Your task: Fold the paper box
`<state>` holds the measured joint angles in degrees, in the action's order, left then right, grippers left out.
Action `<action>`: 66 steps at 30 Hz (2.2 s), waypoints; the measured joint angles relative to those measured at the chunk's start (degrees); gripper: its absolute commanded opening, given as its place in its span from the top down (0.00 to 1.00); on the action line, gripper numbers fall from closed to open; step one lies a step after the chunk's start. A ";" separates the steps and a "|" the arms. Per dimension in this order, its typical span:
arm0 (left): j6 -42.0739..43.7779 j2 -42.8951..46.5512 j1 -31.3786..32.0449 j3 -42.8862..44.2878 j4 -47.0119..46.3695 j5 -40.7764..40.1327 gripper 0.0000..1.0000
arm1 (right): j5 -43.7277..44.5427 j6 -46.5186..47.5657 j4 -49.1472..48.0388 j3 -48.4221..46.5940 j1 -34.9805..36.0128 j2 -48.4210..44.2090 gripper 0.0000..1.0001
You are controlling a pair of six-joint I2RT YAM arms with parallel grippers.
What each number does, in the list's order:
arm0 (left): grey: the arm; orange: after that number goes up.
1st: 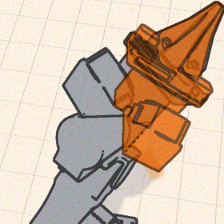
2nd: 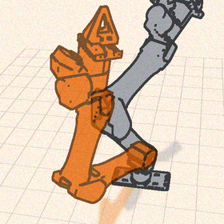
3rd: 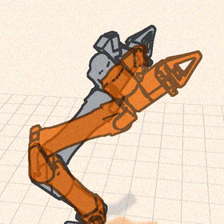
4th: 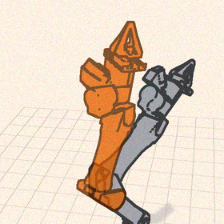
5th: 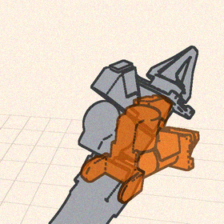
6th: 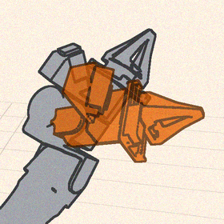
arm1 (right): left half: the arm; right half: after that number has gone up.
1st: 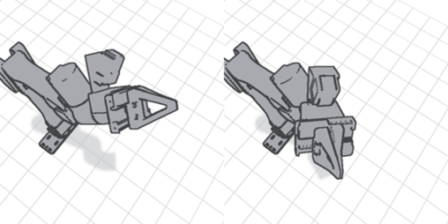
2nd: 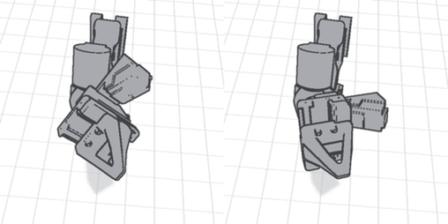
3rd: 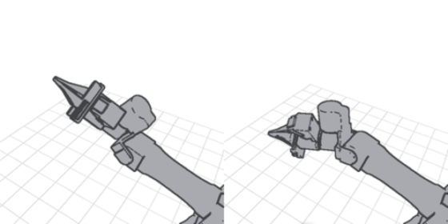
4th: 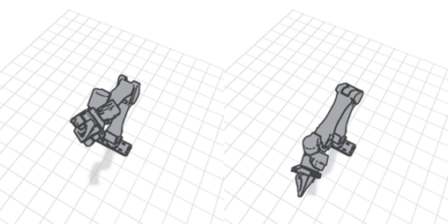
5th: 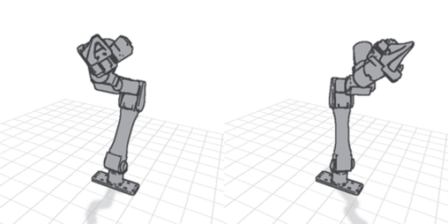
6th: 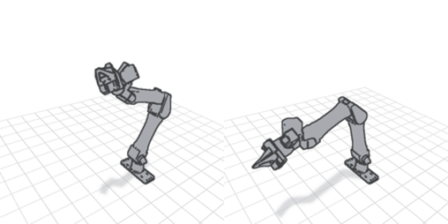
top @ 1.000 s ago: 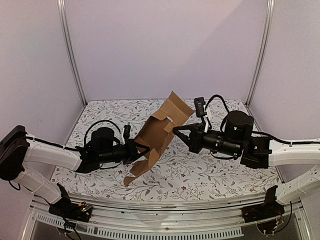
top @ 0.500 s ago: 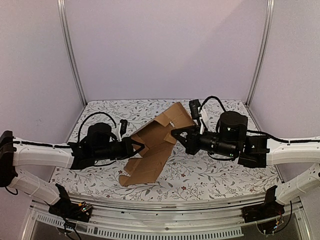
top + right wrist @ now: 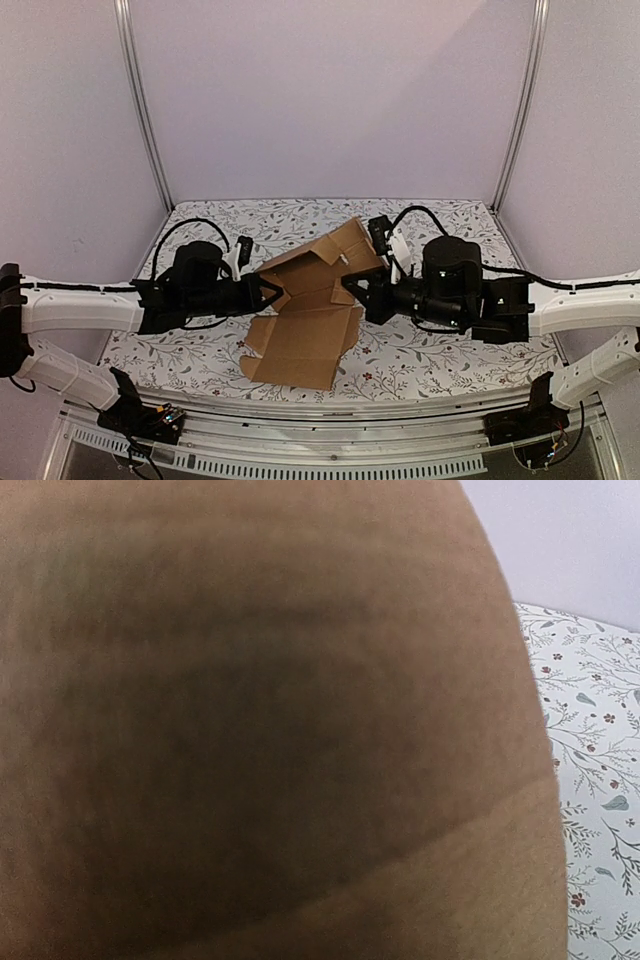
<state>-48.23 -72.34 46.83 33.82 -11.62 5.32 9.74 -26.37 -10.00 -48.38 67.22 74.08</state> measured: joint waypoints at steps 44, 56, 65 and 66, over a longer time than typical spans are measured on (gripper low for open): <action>16.09 1.05 -0.31 2.03 8.20 -18.49 1.00 | -0.46 13.31 26.08 -4.68 0.39 -20.37 0.34; 21.68 4.31 -0.31 2.03 6.73 -13.11 1.00 | 2.32 21.40 35.56 -7.96 -1.46 -17.70 0.41; 23.87 4.61 -0.31 2.03 4.55 -8.17 1.00 | -3.10 22.80 37.46 -10.73 -2.19 -12.22 0.45; 24.02 4.61 -0.31 2.03 4.44 -7.87 1.00 | -3.58 22.82 37.48 -10.91 -2.21 -11.65 0.46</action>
<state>-24.21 -67.72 46.52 35.86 -7.18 -2.55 6.15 -3.55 27.49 -59.29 65.01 62.43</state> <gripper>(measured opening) 0.025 0.551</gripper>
